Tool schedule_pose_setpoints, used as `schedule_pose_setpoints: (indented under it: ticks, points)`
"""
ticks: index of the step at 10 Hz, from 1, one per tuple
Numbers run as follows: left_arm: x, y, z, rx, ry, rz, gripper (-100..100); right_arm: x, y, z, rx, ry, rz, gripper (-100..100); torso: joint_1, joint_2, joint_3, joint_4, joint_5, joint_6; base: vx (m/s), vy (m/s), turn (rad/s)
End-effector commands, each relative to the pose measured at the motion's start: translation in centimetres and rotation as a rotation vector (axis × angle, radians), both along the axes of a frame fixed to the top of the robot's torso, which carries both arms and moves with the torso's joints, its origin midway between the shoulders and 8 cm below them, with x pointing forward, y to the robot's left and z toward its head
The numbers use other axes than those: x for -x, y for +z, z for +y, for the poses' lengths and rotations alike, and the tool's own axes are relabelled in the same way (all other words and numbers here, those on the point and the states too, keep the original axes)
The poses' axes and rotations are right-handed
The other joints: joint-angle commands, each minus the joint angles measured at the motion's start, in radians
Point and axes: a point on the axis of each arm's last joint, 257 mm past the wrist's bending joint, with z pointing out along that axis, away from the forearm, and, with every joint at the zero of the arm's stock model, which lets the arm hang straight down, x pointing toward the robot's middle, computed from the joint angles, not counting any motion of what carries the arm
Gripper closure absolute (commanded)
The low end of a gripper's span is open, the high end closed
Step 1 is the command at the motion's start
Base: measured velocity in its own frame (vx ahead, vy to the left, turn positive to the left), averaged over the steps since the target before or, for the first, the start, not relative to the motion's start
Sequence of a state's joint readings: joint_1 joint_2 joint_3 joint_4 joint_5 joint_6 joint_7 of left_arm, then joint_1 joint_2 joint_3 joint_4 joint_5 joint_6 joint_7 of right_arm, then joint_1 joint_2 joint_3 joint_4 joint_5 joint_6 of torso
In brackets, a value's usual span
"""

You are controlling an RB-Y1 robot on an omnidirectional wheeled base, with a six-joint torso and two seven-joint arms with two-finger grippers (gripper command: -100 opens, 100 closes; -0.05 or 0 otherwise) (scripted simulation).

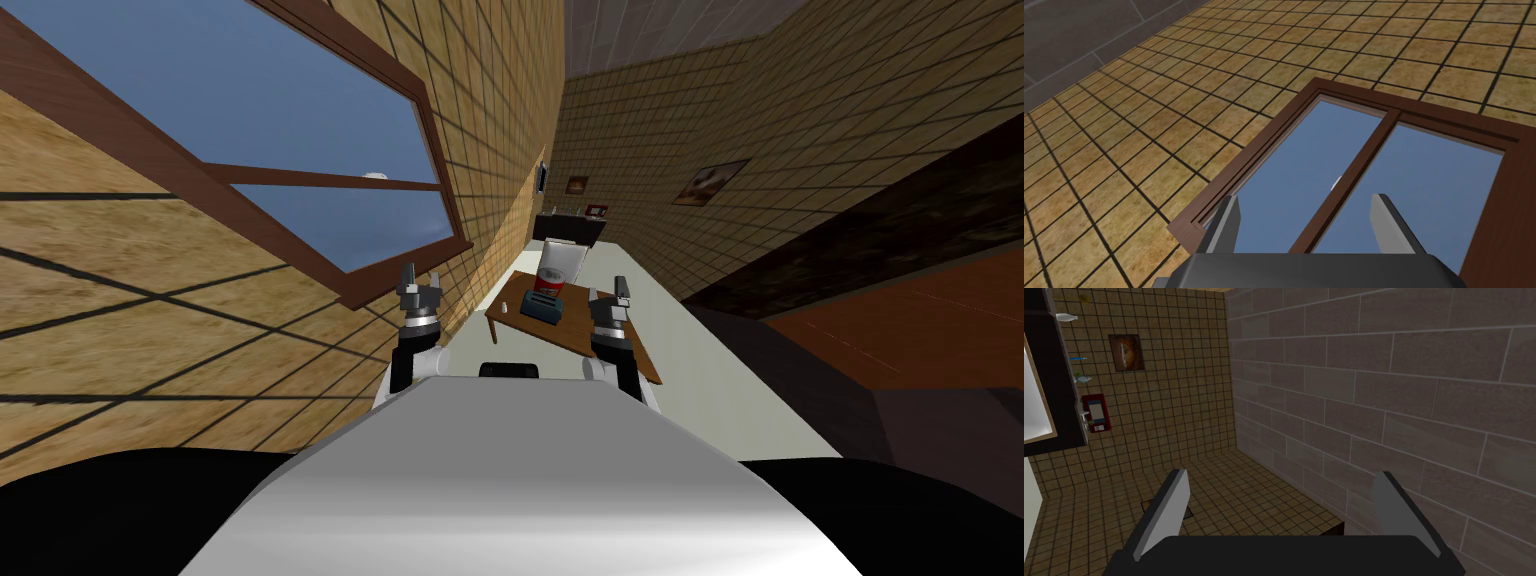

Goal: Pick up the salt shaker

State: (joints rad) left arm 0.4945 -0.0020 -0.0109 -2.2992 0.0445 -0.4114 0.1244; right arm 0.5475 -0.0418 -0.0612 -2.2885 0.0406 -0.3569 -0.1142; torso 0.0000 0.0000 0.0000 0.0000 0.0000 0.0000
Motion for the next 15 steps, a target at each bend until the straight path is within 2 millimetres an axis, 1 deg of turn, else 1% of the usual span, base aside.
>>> schedule_pose_setpoints:
  ticks: [1,4,8,9,11,12,13,14,15]
  points:
    - [-0.9,-1.1,-0.3,-0.016,-0.033,0.041,-100,0.0,0.0,0.0,0.000,0.000,0.000,0,0.000,0.000,0.000,0.000,0.000,0.000,-0.014,0.001,-0.021]
    - [-2.7,-3.7,-0.4,-0.007,-0.082,0.130,-100,0.0,0.0,0.0,0.000,0.000,0.000,0,0.001,0.002,0.001,0.000,0.000,0.000,-0.031,0.006,-0.026]
    - [-5.7,-8.9,0.4,0.074,-0.138,0.286,-100,0.0,0.0,0.0,0.000,0.000,0.000,0,0.001,0.003,0.002,0.001,0.000,0.000,-0.053,0.003,-0.039]
    - [-5.8,-9.2,0.4,0.076,-0.136,0.298,-100,0.0,0.0,0.0,0.000,0.000,0.000,0,0.001,0.004,0.002,0.001,0.000,0.000,-0.040,0.004,-0.013]
    - [-7.2,-12.3,1.1,0.139,-0.153,0.384,-100,0.0,0.0,0.0,0.000,0.000,0.000,0,0.000,0.002,0.001,0.001,0.000,0.000,-0.038,0.005,-0.040]
    - [-7.3,-12.6,1.1,0.144,-0.153,0.395,-100,0.0,0.0,0.0,0.000,0.000,0.000,0,0.001,0.003,0.001,0.001,0.000,0.000,-0.031,0.002,-0.021]
    - [-8.0,-14.1,1.5,0.182,-0.160,0.435,-100,0.0,0.0,0.0,0.000,0.000,0.000,0,0.000,0.002,0.001,0.001,0.000,0.000,-0.028,-0.007,-0.030]
    - [-8.0,-14.4,1.5,0.184,-0.158,0.445,-100,0.0,0.0,0.0,0.000,0.000,0.000,0,0.000,0.002,0.001,0.000,0.000,0.000,-0.024,-0.003,-0.018]
    - [-8.7,-16.2,1.9,0.228,-0.161,0.494,-100,0.0,0.0,0.0,0.000,0.000,0.000,0,0.000,0.002,0.001,0.000,0.000,0.000,-0.033,0.004,-0.041]
